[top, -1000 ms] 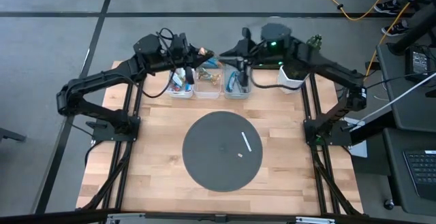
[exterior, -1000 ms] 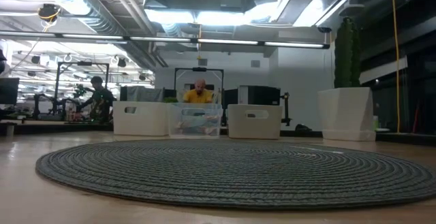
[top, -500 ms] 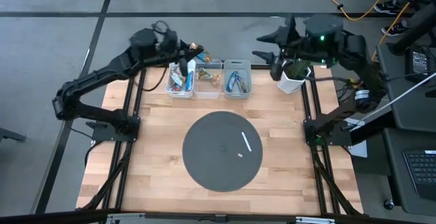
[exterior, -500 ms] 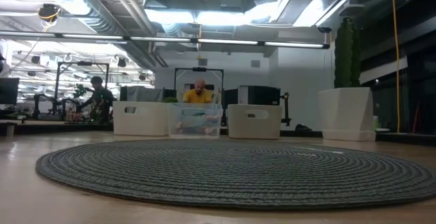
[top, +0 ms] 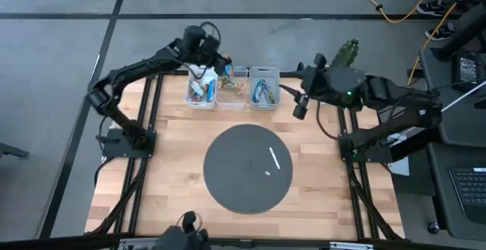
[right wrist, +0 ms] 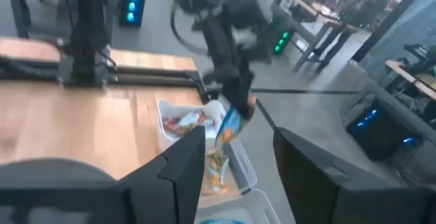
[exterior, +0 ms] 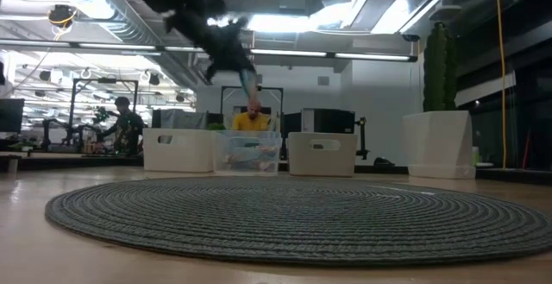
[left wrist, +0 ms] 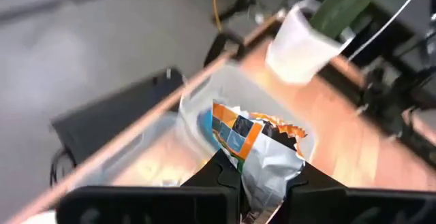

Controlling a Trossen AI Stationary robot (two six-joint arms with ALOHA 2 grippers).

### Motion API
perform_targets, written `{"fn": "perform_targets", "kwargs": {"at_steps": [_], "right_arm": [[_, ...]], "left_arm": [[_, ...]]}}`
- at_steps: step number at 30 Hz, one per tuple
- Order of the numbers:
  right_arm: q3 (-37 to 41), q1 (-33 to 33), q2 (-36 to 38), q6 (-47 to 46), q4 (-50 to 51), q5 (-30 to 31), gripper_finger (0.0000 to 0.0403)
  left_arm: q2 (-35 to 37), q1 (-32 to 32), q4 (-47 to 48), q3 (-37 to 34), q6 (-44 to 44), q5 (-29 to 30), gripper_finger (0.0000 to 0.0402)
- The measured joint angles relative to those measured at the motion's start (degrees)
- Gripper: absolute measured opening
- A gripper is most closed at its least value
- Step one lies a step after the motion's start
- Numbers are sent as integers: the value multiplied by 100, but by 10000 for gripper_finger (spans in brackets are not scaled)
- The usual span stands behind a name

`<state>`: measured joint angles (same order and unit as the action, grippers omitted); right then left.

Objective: Pick and place Granola Bars by type
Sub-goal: Put the yellow granola bar into the transparent bin, then return to Home Position

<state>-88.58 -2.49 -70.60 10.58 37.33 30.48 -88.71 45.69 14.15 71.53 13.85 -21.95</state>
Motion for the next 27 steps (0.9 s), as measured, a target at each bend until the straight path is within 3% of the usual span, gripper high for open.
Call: {"fn": "perform_targets", "kwargs": {"at_steps": [9, 15, 19, 27], "right_arm": [[579, 1, 574, -883, -156, 283, 164], [612, -1, 622, -891, -159, 296, 164], [612, -2, 622, -881, -158, 295, 164], [612, -182, 622, -727, -135, 293, 164]], "left_arm": [[-884, -238, 808, 0, -374, -66, 25], [-950, -247, 920, 0, -560, -367, 83], [-739, -228, 1022, 0, -556, -450, 143], [599, -95, 1721, 0, -256, -1613, 214]]}}
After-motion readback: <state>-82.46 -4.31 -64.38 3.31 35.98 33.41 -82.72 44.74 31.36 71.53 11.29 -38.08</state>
